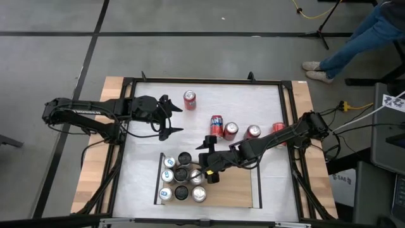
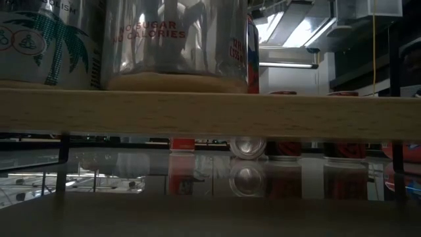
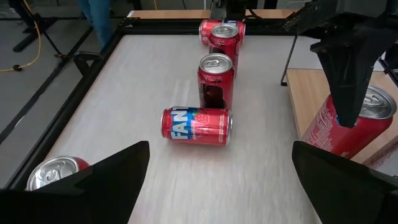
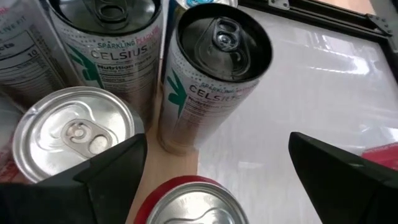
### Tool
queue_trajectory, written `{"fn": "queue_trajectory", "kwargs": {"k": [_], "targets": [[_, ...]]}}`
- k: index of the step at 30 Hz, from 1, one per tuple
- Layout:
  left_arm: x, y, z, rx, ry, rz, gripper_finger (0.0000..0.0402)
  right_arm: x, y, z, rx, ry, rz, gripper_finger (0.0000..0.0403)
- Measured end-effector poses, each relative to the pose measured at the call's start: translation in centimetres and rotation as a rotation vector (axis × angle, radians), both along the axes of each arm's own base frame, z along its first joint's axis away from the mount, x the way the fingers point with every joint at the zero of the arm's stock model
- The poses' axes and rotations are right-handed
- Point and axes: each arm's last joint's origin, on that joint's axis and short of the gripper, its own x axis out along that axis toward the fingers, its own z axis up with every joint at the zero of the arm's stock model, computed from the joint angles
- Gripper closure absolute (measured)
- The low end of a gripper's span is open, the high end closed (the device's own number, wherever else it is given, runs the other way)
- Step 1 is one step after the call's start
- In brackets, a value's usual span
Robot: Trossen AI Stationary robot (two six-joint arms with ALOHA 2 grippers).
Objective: Place canned beverage on shelf
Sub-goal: Put the red soda can on the shelf aligned with the silver soda can
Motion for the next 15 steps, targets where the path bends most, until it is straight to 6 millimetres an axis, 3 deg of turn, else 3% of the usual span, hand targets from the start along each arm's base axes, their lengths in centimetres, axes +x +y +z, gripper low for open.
{"fn": "queue_trajectory", "kwargs": {"k": [9, 15], "targets": [[0.0, 0.0, 0.0, 0.0, 0.001, 0.0, 0.0014, -0.9, -0.4, 1.8, -0.001, -0.037, -0.017, 0.002], [0.0, 0.0, 0.0, 0.0, 0.0, 0.0, 0.0014, -2.7, -1.2, 3.9, -0.008, -0.036, -0.024, 0.002]]}}
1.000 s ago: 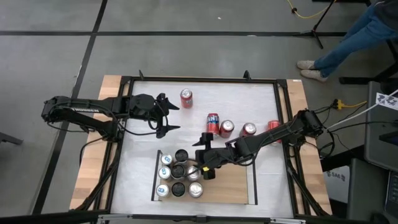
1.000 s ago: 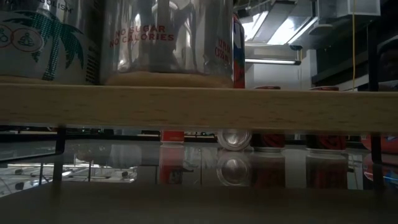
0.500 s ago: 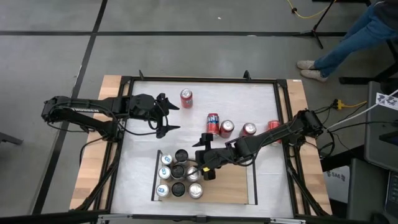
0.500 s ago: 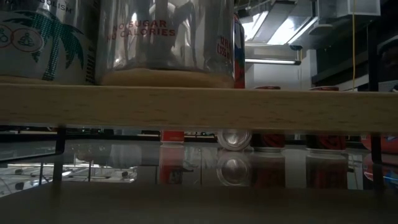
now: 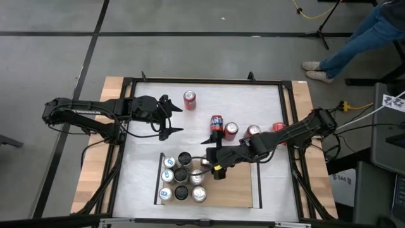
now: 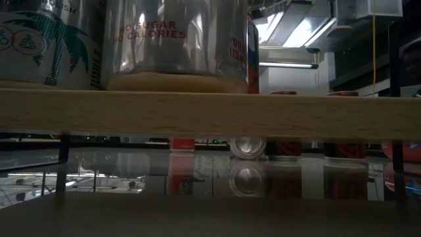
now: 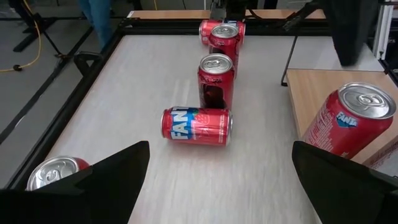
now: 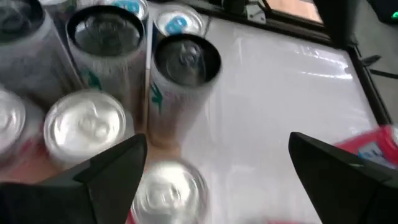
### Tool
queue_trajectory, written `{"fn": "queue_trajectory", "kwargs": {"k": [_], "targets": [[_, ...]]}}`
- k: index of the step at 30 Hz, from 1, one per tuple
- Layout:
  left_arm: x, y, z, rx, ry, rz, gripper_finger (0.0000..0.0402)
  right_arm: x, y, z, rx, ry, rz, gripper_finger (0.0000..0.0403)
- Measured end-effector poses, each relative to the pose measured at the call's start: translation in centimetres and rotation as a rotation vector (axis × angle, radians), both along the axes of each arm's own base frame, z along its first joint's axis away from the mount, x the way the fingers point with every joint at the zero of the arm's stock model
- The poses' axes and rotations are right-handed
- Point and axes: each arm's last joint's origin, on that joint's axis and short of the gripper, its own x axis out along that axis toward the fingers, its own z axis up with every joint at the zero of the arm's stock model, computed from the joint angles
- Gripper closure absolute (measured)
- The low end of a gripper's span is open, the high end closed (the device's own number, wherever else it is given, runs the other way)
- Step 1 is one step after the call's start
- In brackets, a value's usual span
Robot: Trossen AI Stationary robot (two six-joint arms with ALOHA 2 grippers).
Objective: Place canned beverage on shelf
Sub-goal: Put the red soda can on the shelf aligned with the silver soda can
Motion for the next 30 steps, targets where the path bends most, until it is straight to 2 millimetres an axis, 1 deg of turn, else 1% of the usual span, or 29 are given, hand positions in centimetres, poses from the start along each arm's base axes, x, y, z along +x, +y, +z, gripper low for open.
{"fn": "queue_trajectory", "kwargs": {"k": [3, 6, 9, 11, 13, 17, 20, 24, 30], "targets": [[0.0, 0.0, 0.0, 0.0, 0.0, 0.0, 0.0014, -1.5, -0.6, 1.1, -0.011, 0.036, -0.007, 0.002], [0.0, 0.0, 0.0, -0.013, -0.002, 0.007, 0.0014, -3.4, -1.4, 1.9, -0.015, 0.098, -0.054, 0.002], [0.0, 0.0, 0.0, -0.015, -0.002, 0.009, 0.0014, -5.1, -2.1, 2.2, 0.005, 0.189, -0.117, 0.002], [0.0, 0.0, 0.0, -0.016, -0.003, 0.009, 0.0014, -5.9, -2.4, 1.8, 0.015, 0.263, -0.165, 0.002], [0.0, 0.0, 0.0, -0.016, -0.003, 0.009, 0.0014, -6.5, -2.2, 1.1, 0.019, 0.321, -0.197, 0.002], [0.0, 0.0, 0.0, -0.016, -0.003, 0.009, 0.0014, -7.2, -1.5, -1.8, 0.013, 0.396, -0.198, 0.002], [0.0, 0.0, 0.0, -0.016, -0.003, 0.009, 0.0014, -7.6, -1.4, -3.9, 0.032, 0.445, -0.218, 0.002], [0.0, 0.0, 0.0, -0.021, -0.004, 0.012, 0.0014, -7.3, -1.4, -5.6, 0.06, 0.404, -0.214, 0.002], [0.0, 0.0, 0.0, -0.021, -0.004, 0.012, 0.0014, -6.2, -1.4, -6.8, 0.114, 0.291, -0.187, 0.002]]}}
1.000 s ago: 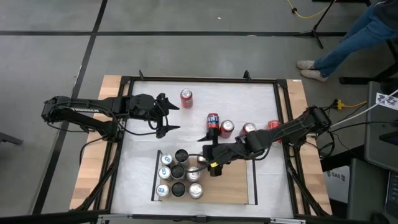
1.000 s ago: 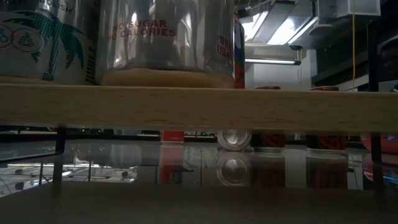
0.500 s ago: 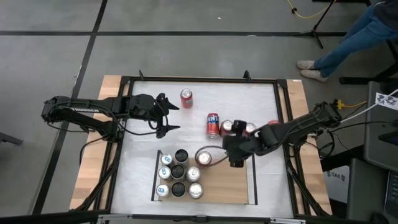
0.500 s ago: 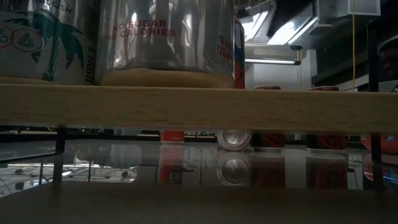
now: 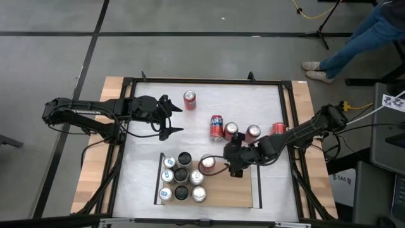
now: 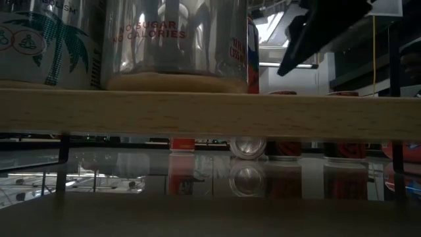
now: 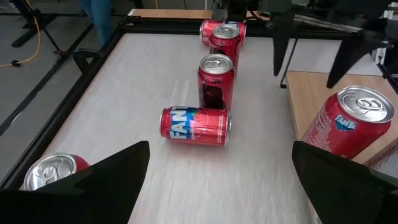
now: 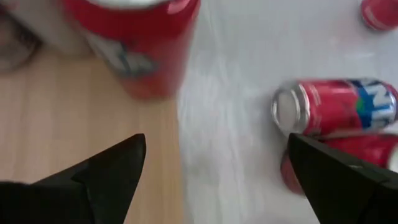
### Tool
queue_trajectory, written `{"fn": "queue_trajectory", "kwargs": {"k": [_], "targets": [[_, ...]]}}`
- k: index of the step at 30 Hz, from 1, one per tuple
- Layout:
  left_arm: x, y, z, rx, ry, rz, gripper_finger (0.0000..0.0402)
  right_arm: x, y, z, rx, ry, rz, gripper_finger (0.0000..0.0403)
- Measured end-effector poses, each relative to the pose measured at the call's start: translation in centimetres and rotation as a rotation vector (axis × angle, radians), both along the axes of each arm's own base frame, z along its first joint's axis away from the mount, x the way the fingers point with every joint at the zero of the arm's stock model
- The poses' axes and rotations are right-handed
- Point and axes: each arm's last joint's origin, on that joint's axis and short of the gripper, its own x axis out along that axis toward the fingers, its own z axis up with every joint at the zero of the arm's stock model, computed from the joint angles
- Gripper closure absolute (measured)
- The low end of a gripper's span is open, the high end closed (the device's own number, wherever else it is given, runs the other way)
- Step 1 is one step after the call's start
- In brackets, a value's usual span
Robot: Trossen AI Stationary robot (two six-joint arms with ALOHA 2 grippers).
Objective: Place canned beverage on shelf
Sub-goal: Put the red soda can on the shelf aligned with the silver soda can
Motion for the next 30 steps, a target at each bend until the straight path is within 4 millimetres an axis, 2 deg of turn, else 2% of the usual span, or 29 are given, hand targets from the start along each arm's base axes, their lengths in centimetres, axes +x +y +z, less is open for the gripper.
{"fn": "queue_trajectory", "kwargs": {"k": [10, 21, 30], "targets": [[0.0, 0.0, 0.0, 0.0, -0.003, 0.0, 0.0014, 1.9, -0.9, -2.1, -0.006, -0.107, 0.001, 0.002], [0.0, 0.0, 0.0, 0.001, -0.002, 0.0, 0.0014, 3.6, -1.1, -3.1, 0.011, -0.149, 0.03, 0.002], [0.0, 0.0, 0.0, 0.001, -0.004, 0.0, 0.0014, 4.2, -0.9, -3.0, 0.016, -0.216, 0.028, 0.002]]}}
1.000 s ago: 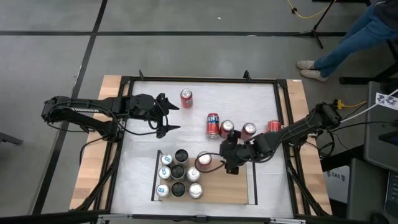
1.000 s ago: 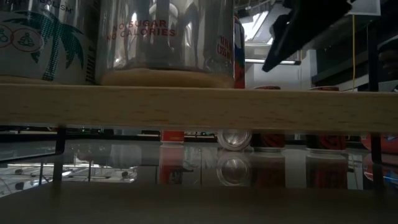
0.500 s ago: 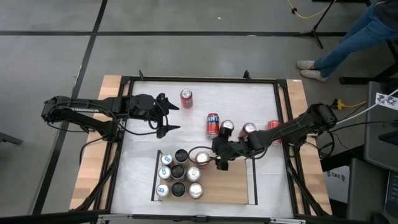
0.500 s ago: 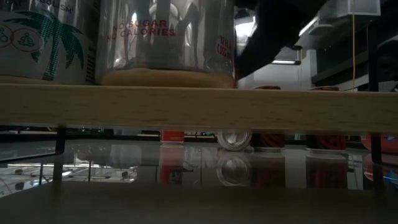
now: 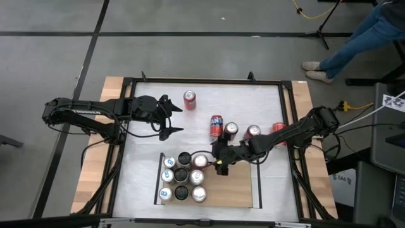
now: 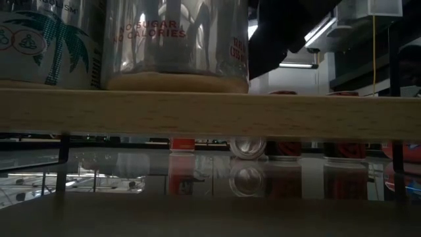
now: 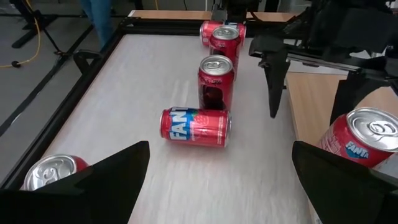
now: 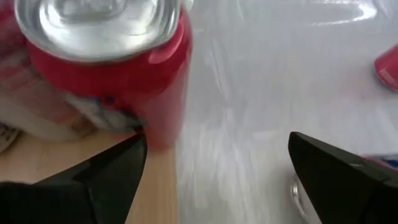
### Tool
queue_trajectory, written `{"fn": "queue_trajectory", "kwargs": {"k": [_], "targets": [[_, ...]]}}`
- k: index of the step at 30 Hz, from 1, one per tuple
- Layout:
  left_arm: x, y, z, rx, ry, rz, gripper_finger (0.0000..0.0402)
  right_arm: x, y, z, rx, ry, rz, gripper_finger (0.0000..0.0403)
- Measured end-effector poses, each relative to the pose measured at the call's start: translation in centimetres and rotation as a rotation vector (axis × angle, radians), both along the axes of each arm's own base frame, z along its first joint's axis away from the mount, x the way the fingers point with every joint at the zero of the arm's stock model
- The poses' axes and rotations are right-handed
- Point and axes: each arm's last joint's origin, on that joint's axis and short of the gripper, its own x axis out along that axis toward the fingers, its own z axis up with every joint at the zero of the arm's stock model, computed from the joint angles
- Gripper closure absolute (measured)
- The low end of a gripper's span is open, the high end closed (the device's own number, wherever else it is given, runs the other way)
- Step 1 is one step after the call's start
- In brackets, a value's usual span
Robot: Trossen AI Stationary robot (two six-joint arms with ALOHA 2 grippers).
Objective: Place canned beverage on shelf
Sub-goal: Put the red soda can on the shelf aligned with the silver soda can, then put the left red soda can on the shelf
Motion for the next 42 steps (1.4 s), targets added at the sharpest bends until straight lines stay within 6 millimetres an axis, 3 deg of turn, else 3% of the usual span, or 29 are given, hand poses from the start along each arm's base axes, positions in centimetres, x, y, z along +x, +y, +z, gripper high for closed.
{"fn": "queue_trajectory", "kwargs": {"k": [14, 30, 34, 42], "targets": [[0.0, 0.0, 0.0, 0.0, -0.002, 0.0, 0.0014, 0.4, 0.1, 0.4, -0.023, -0.008, 0.021, 0.002], [0.0, 0.0, 0.0, -0.001, -0.002, 0.001, 0.0014, -0.6, -0.3, 7.0, -0.143, 0.269, 0.061, 0.002], [0.0, 0.0, 0.0, -0.019, -0.005, 0.011, 0.0014, -1.2, -1.4, 8.8, -0.167, 0.319, 0.033, 0.002], [0.0, 0.0, 0.0, -0.024, -0.006, 0.013, 0.0014, -3.5, -6.3, 10.3, -0.14, 0.352, -0.047, 0.002]]}}
